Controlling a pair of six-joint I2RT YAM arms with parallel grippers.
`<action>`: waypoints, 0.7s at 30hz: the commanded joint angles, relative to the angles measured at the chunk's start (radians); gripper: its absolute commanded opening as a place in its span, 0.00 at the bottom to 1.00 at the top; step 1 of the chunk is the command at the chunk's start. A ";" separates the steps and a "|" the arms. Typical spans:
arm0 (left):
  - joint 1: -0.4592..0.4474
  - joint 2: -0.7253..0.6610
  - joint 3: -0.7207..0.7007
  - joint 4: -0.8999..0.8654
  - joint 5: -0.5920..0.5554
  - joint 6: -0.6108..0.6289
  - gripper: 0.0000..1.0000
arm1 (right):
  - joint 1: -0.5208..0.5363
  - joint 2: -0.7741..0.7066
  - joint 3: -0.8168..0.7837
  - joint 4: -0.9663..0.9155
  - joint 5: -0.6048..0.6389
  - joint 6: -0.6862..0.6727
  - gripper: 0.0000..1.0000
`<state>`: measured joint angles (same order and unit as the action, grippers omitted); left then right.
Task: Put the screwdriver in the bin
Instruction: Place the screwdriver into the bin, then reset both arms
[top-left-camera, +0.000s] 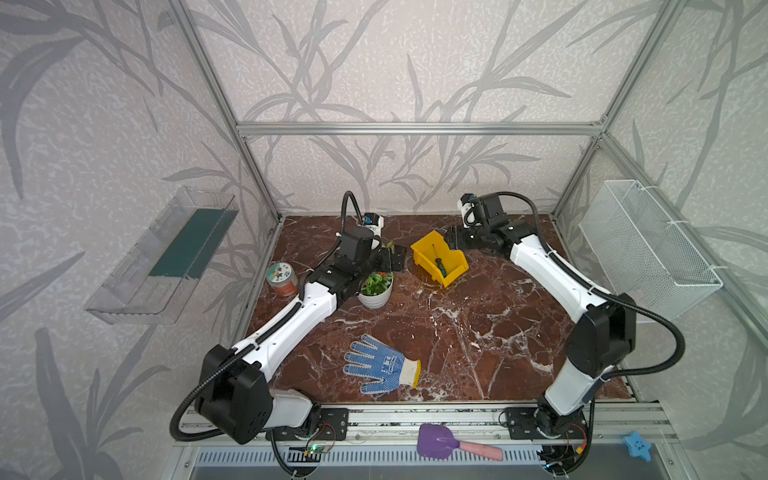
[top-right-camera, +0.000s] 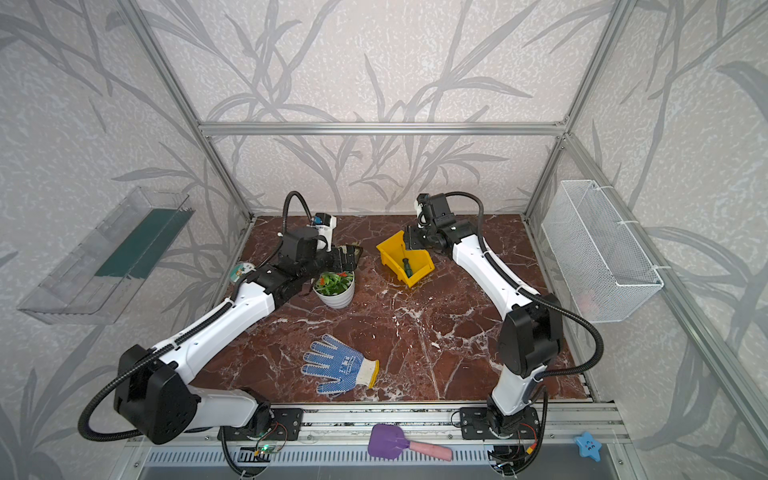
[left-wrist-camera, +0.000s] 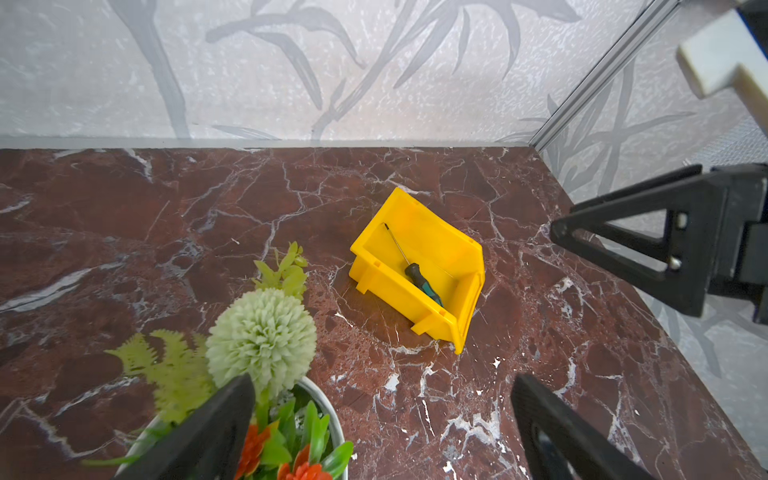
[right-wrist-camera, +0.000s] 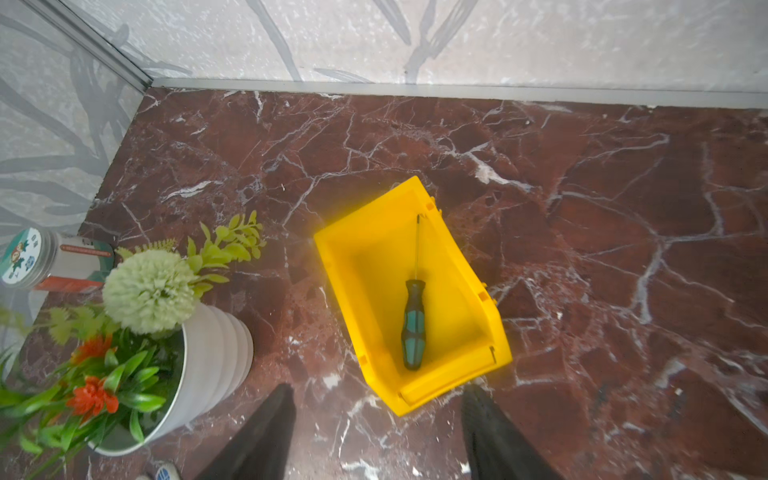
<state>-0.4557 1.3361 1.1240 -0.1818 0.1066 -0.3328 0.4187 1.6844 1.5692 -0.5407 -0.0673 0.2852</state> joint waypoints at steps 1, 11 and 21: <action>0.033 -0.077 0.029 -0.105 -0.021 0.037 0.99 | -0.010 -0.130 -0.125 0.076 0.076 -0.021 0.85; 0.290 -0.316 -0.240 -0.044 -0.206 0.059 0.99 | -0.093 -0.457 -0.731 0.476 0.327 -0.031 0.99; 0.362 -0.424 -0.630 0.322 -0.599 0.028 0.99 | -0.095 -0.498 -1.026 0.728 0.657 -0.166 0.99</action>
<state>-0.0967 0.9077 0.5362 -0.0227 -0.3145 -0.2901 0.3225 1.2098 0.5465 0.0696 0.4286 0.1753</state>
